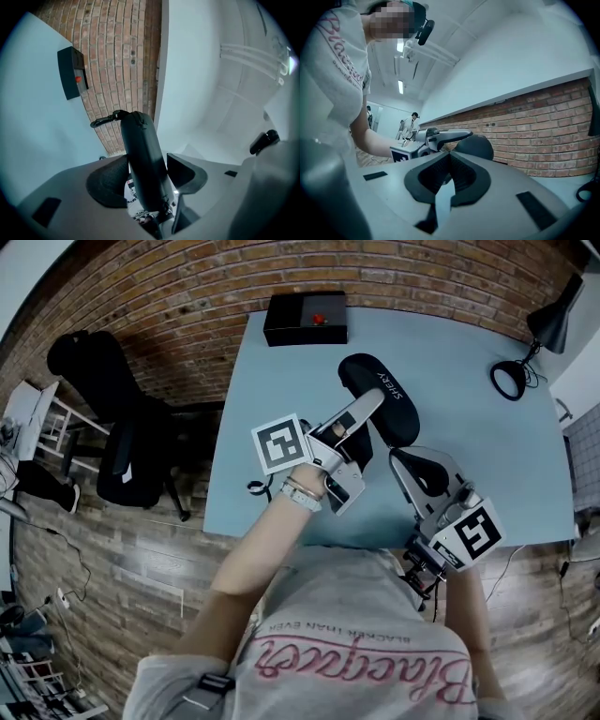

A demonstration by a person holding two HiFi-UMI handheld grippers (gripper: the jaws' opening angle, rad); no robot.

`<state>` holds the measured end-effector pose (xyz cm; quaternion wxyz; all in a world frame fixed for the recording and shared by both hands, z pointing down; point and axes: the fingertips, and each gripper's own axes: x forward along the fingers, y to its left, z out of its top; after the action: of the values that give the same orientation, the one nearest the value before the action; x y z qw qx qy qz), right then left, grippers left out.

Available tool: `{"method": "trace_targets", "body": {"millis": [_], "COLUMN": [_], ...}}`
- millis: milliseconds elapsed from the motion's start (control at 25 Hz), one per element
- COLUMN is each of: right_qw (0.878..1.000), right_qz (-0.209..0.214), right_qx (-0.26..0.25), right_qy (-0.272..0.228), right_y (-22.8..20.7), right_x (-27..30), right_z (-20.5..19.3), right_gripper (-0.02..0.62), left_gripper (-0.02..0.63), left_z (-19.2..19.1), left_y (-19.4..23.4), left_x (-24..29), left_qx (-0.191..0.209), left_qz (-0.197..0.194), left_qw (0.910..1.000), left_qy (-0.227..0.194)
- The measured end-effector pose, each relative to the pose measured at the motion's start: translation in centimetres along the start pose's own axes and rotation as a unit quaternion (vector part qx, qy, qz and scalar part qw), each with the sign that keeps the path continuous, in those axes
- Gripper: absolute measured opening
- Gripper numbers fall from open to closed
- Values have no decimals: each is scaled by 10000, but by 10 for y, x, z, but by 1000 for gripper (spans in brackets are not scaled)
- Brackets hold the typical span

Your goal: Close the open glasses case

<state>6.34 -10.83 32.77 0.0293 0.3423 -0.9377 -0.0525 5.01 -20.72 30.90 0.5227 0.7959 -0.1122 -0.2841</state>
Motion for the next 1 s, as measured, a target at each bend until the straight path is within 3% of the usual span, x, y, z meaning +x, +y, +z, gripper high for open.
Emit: {"method": "trace_targets", "body": {"millis": [80, 160, 320, 400, 480, 600, 760, 920, 1000], "right_qw": [9998, 9988, 9949, 9891, 9843, 9844, 9769, 9802, 9810], "right_qz": [-114, -328, -1000, -1444, -1583, -1210, -778, -67, 263], "right_qx": [-103, -226, -61, 245, 683, 1035, 1452, 1263, 1163], "right_qy": [129, 282, 129, -121, -391, -746, -1358, -1522, -1528], "right_y": [-2, -4, -13, -25, -36, -34, -27, -10, -3], "right_x": [2, 5, 6, 3, -3, -8, -16, -22, -22], "right_z": [-4, -9, -10, -8, -7, 0, 13, 27, 33], "right_gripper": [15, 15, 17, 17, 17, 15, 17, 15, 15], "left_gripper": [250, 242, 236, 232, 222, 221, 216, 238, 293], "left_z": [1, 3, 7, 8, 6, 3, 1, -11, -19], "left_y": [0, 0, -6, -14, -20, -22, -30, -33, -34], "left_x": [0, 0, -3, -5, -6, -8, -5, 0, 3], "left_qx": [151, 639, 1631, 1766, 1771, 1518, 522, -8, -320], "left_qz": [101, 402, 978, 944, 840, 722, 50, -413, -615], "left_qw": [9998, 9971, 9812, 9778, 9779, 9828, 9942, 9985, 9976], "left_qy": [-36, -16, -336, -618, -724, -760, -944, -357, -62]}}
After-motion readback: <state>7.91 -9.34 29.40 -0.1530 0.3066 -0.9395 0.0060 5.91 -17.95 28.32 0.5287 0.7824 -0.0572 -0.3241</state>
